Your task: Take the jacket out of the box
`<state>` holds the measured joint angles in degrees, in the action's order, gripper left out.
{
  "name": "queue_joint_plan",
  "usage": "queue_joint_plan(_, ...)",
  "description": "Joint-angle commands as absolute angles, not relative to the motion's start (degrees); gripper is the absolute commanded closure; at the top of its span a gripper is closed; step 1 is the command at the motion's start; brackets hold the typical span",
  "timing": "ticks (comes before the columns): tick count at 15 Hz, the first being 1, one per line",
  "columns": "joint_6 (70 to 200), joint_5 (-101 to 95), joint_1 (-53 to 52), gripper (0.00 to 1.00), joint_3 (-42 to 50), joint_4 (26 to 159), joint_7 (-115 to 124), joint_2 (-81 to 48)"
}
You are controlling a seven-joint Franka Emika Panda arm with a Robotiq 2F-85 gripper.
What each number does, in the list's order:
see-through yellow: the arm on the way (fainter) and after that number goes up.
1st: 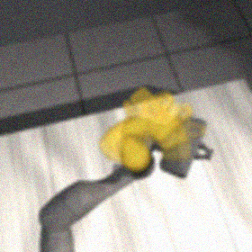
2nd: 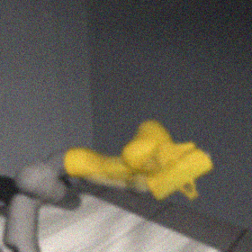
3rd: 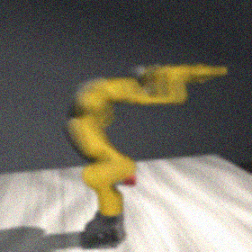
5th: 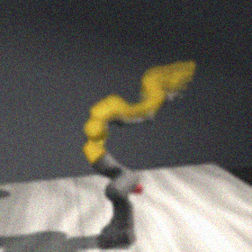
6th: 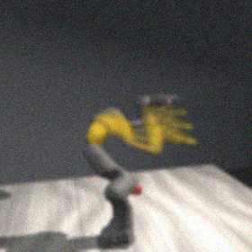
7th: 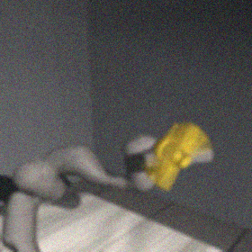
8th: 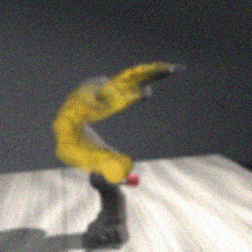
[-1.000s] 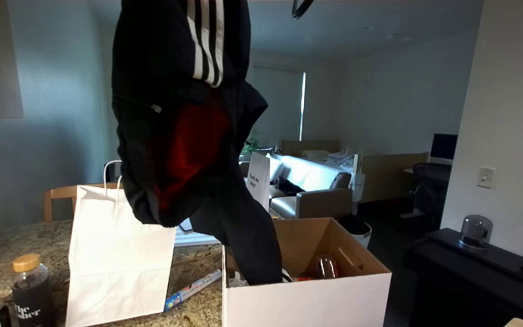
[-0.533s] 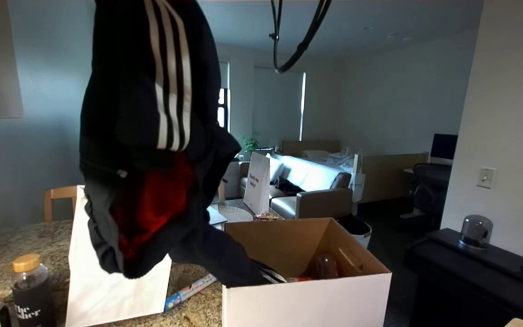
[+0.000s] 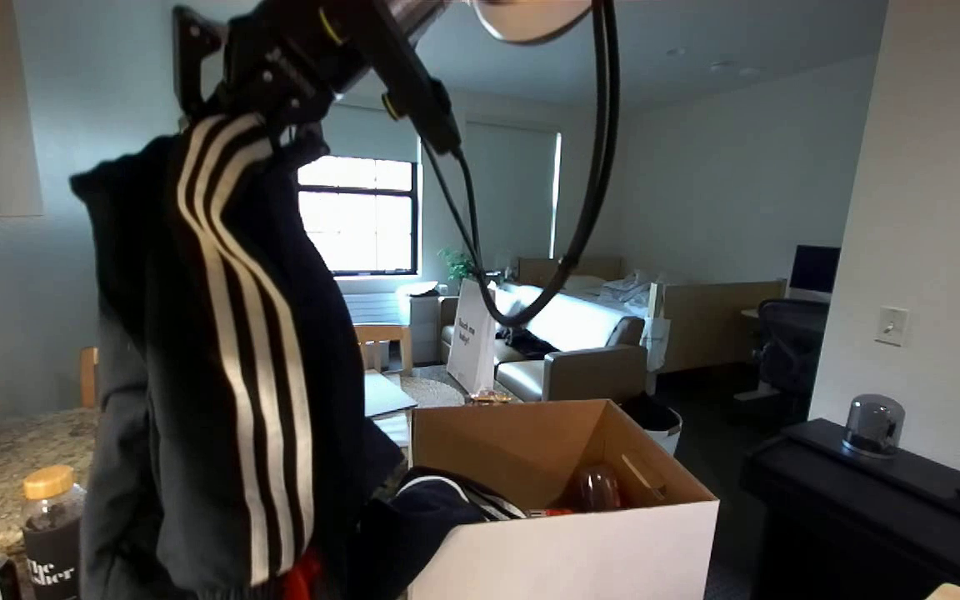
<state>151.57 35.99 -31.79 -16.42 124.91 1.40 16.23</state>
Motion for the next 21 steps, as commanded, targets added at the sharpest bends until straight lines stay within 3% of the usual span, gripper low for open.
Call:
queue_joint_plan(1, 152.9, 51.9, -38.7, 0.95, -11.8, 128.2, -11.3, 13.0)
queue_joint_plan(7, 160.0, 69.9, -38.1, 0.95, -14.9, 129.6, -28.4, 4.8)
queue_joint_plan(9, 153.7, 72.5, -37.6, 0.95, -14.3, 128.7, -30.6, 1.9)
queue_joint_plan(14, 146.5, 70.6, -32.1, 0.95, -18.2, 126.6, -29.4, -6.6)
queue_joint_plan(21, 148.3, 57.0, -29.6, 0.95, -20.7, 119.7, -23.3, -21.2)
